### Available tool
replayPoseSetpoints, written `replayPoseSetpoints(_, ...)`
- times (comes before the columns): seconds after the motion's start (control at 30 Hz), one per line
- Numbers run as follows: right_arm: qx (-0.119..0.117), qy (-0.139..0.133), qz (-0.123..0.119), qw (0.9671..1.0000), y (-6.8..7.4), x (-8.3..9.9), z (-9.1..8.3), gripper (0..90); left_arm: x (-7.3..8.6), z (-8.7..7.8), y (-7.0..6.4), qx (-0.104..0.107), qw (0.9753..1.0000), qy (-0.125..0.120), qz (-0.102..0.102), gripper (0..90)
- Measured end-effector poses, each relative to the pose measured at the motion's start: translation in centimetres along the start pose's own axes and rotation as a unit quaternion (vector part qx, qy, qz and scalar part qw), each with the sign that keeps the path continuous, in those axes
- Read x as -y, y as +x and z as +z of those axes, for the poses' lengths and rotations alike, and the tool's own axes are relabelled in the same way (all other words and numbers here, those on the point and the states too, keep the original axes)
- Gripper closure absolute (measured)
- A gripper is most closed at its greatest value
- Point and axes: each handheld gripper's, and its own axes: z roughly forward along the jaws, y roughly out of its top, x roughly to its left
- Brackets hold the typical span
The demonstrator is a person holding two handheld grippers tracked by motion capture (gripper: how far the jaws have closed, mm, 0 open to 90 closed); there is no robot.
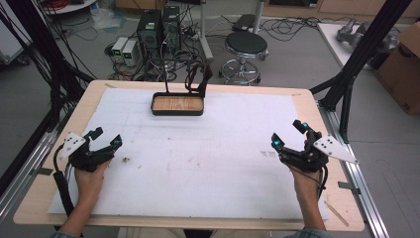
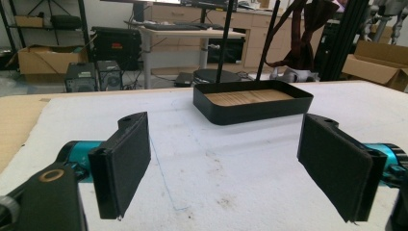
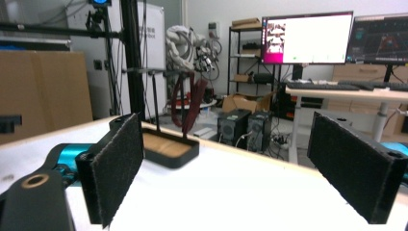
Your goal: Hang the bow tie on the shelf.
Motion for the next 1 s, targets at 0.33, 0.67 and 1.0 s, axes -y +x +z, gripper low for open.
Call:
replayPoseSetpoints(0.33, 0.005, 0.037, 0.010, 0.9993, 0.7, 4.3, -0.7, 12.0, 0.0, 0.1, -0.6, 0.002, 0.9996, 0.007, 0.027, 18.9)
replayPoseSetpoints(0.67, -0.012, 0.149, 0.036, 0.9880, 0.8, 6.3, 0.3, 11.1, -0.1, 0.1, -0.8, 0.003, 0.9993, 0.007, 0.035, 18.9)
replayPoseSetpoints(1.0, -0.004, 0.151, 0.032, 0.9880, 1.1, 6.1, 0.2, 11.0, -0.2, 0.1, -1.0, -0.001, 0.9992, 0.017, 0.035, 19.0)
